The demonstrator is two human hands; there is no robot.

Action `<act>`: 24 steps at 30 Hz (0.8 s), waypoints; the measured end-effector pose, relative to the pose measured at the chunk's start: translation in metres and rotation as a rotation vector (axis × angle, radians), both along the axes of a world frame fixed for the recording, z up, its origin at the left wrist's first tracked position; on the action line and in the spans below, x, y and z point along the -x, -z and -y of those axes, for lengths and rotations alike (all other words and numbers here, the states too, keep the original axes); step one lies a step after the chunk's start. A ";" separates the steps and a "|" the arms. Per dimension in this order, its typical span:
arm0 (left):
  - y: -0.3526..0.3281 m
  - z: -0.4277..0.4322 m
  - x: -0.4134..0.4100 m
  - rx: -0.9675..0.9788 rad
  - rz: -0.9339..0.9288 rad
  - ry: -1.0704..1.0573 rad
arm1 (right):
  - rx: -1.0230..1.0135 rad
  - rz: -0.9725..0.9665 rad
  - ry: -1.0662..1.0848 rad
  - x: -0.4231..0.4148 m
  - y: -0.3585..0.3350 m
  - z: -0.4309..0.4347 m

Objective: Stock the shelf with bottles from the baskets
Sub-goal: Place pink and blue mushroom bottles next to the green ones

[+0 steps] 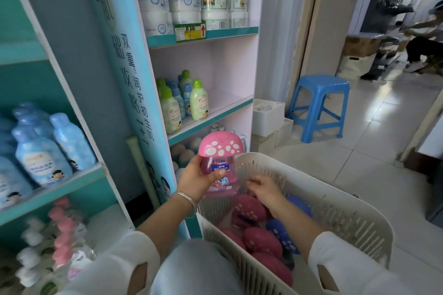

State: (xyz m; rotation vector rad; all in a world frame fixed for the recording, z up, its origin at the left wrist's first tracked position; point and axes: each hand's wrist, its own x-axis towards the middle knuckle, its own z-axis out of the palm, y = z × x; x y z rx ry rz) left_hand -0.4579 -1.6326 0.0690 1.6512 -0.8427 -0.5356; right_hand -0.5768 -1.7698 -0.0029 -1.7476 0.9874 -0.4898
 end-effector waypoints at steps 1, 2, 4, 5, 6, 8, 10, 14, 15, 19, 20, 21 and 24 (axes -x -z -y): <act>-0.002 -0.003 -0.002 -0.011 0.020 0.001 | 0.013 0.020 0.012 -0.004 -0.003 -0.003; -0.004 -0.006 -0.005 -0.016 0.042 0.001 | 0.026 0.059 0.007 -0.007 -0.011 -0.007; -0.009 -0.012 -0.009 -0.022 0.062 -0.015 | 0.058 0.144 -0.023 -0.016 -0.034 -0.018; -0.013 -0.016 -0.010 -0.018 0.068 -0.032 | 0.070 0.181 -0.049 -0.020 -0.049 -0.025; -0.016 -0.020 -0.012 -0.007 0.079 -0.047 | 0.069 0.214 -0.094 -0.024 -0.063 -0.032; -0.028 -0.029 -0.015 0.009 0.107 -0.078 | 0.017 0.257 -0.206 -0.031 -0.088 -0.048; -0.043 -0.041 -0.019 0.040 0.109 -0.112 | -0.043 0.293 -0.290 -0.037 -0.106 -0.062; -0.074 -0.072 -0.034 0.119 0.122 -0.187 | -0.057 0.347 -0.427 -0.052 -0.139 -0.090; -0.083 -0.081 -0.037 0.132 0.140 -0.201 | -0.044 0.353 -0.468 -0.059 -0.147 -0.098; -0.115 -0.128 -0.053 0.178 0.244 -0.280 | 0.076 0.366 -0.585 -0.092 -0.183 -0.140; -0.123 -0.142 -0.057 0.189 0.276 -0.311 | 0.084 0.386 -0.610 -0.101 -0.192 -0.152; -0.130 -0.156 -0.062 0.197 0.307 -0.344 | 0.091 0.407 -0.644 -0.109 -0.201 -0.164; -0.153 -0.198 -0.075 0.212 0.386 -0.445 | 0.167 0.440 -0.739 -0.133 -0.227 -0.198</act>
